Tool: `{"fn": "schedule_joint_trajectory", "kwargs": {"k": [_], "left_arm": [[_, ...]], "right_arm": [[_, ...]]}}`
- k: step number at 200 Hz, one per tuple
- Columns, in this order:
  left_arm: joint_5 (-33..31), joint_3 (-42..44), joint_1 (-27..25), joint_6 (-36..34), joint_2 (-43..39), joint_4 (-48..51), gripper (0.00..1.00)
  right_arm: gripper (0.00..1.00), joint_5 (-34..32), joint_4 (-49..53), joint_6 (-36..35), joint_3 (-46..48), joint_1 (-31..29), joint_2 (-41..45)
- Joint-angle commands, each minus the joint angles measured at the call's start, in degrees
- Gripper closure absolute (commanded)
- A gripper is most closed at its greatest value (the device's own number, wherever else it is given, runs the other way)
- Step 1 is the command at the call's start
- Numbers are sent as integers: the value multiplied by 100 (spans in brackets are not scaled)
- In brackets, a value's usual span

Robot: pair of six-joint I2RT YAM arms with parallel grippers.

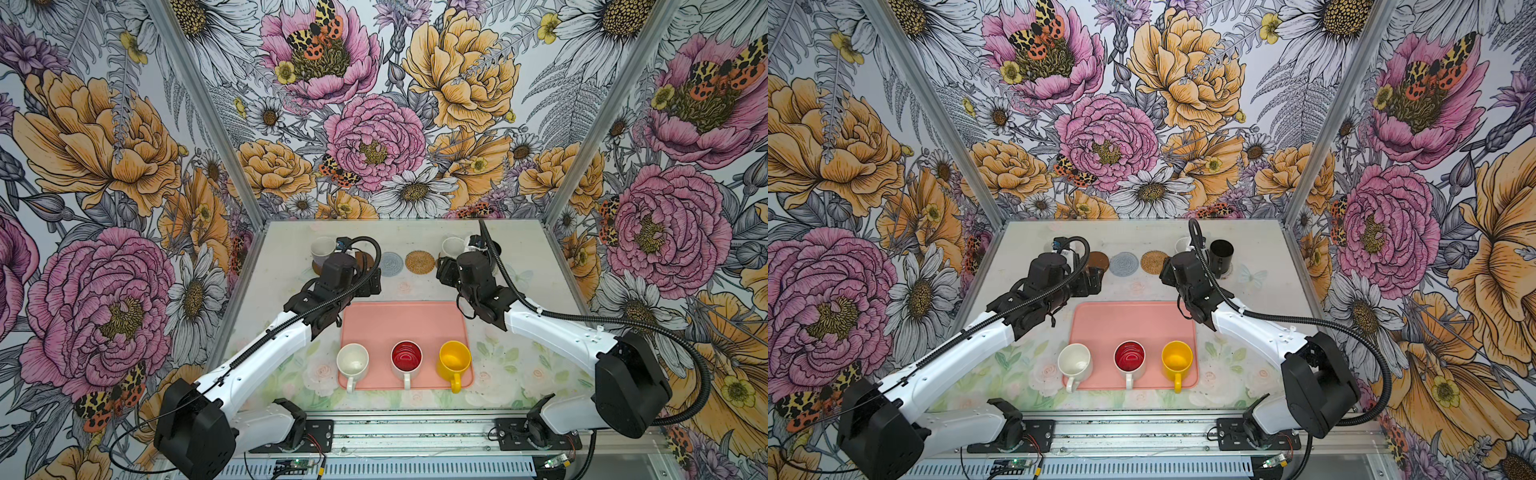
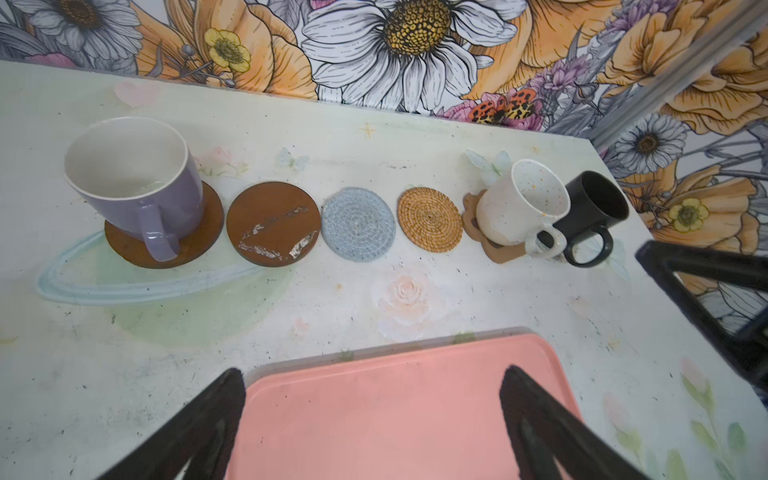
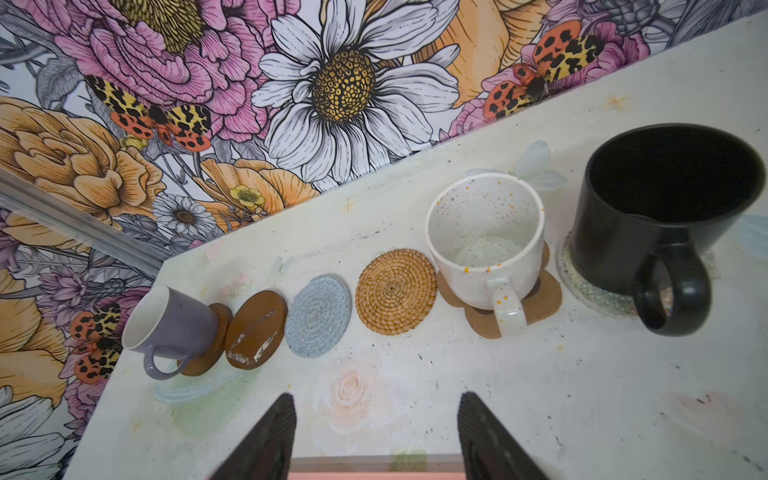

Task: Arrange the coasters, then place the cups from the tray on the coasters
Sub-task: 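Raise the right gripper while the left gripper moves over the white mug on the tray, then lower the open left gripper onto the white mug's rim and close it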

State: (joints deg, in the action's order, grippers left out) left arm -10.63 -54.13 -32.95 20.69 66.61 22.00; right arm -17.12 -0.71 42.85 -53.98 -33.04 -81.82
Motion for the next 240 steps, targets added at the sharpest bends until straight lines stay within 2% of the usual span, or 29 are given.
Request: {"fn": "schedule_joint_trajectory", "kwargs": {"k": [1,41,82,116,189,240], "left_arm": [[-89,-190,-334,-155,-635,975,5],[-831,-164,-1271,541,-1600,2607,7],[-492,144,-1806,1682,-2183,3628,13],[-451,183,-2103,2274,-2309,4401,16],[283,516,-2528,2607,-2328,4860,22],[254,833,-2868,3084,-2396,4912,23]], "right_arm": [[36,178,-489,73,-78,-20,-112],[35,451,-584,31,-198,-22,-280],[35,513,-586,-29,-206,-3,-308],[35,566,-553,-48,-201,15,-268],[34,579,-528,-73,-123,86,-214],[34,654,-612,-32,-100,121,-281]]}}
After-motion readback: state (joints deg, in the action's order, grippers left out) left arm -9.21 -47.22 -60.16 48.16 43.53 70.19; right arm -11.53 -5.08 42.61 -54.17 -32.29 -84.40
